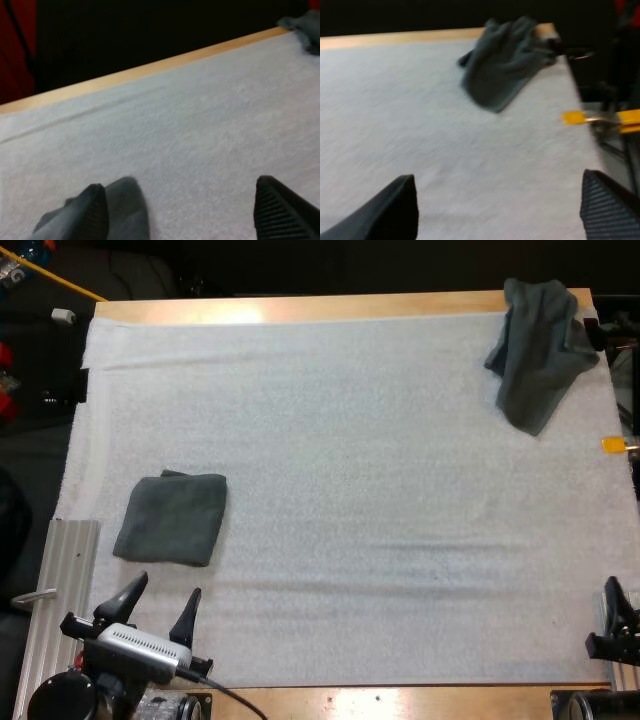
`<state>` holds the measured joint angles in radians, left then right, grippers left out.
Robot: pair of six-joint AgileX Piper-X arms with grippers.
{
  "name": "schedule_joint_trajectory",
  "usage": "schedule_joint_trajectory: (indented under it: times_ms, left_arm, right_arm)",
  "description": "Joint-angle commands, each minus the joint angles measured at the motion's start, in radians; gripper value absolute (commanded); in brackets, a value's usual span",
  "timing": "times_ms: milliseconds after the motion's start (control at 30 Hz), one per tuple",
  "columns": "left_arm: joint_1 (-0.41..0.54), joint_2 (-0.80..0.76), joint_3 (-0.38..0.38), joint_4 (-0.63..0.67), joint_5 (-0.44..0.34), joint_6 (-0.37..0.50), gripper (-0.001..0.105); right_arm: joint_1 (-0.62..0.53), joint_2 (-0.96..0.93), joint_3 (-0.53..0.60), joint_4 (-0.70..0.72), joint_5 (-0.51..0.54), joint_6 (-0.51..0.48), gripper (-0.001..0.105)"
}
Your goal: Pick towel from pile, fold and stack
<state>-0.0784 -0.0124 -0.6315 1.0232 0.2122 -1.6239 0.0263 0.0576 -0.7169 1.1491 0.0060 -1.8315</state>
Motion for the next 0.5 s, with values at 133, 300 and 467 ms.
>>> schedule_joint_trajectory:
  times_ms: [133,300,467]
  left_arm:
    - [-0.065,0.053,-0.055,-0.005,0.033,-0.008,0.059]
    - [-0.143,0.121,-0.111,-0.005,0.054,-0.008,0.059]
    - [-0.174,0.184,-0.152,-0.064,0.054,-0.008,0.059]
  right_arm:
    - [0.002,0.081,-0.07,0.046,-0.166,-0.011,0.066]
    - [0.002,0.171,-0.126,0.03,-0.258,-0.006,0.066]
    - [0.002,0.298,-0.166,-0.062,-0.258,-0.005,0.066]
